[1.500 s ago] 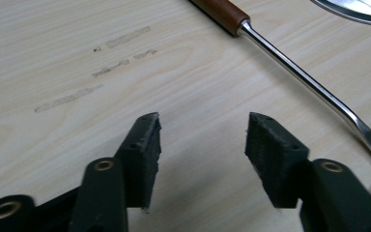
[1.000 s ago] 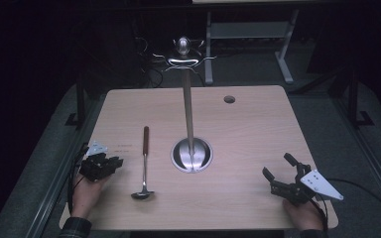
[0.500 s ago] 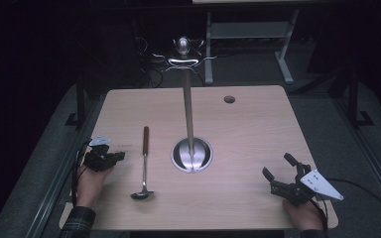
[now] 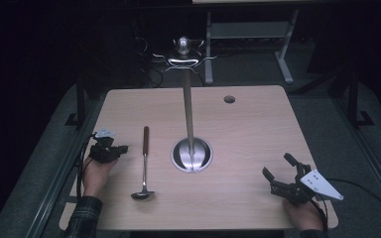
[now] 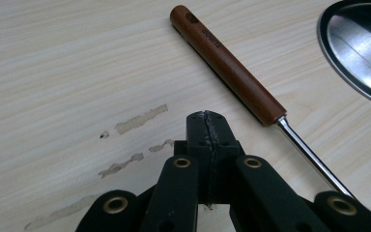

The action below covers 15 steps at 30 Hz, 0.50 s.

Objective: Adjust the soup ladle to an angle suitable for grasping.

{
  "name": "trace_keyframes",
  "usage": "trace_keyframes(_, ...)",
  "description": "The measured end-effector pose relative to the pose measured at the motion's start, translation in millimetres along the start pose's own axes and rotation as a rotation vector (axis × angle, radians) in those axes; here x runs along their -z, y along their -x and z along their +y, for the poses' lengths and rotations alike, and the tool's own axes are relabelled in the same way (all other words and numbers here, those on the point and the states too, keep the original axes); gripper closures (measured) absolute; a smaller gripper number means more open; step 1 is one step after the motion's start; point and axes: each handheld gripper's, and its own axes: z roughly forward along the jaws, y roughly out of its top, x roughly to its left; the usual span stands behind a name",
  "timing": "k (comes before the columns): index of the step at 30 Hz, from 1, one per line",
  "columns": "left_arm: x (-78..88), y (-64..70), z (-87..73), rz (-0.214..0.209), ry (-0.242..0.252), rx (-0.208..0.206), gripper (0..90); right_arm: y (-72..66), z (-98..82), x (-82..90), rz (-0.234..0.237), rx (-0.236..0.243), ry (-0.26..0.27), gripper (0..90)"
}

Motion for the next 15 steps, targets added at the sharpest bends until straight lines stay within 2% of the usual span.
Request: trace_keyframes(15, -30.1, 13.1, 8.1, -0.045, -0.006, -0.018, 89.8, 0.3, 0.0, 0.0, -0.001, 0.001, 0.0, 8.0)
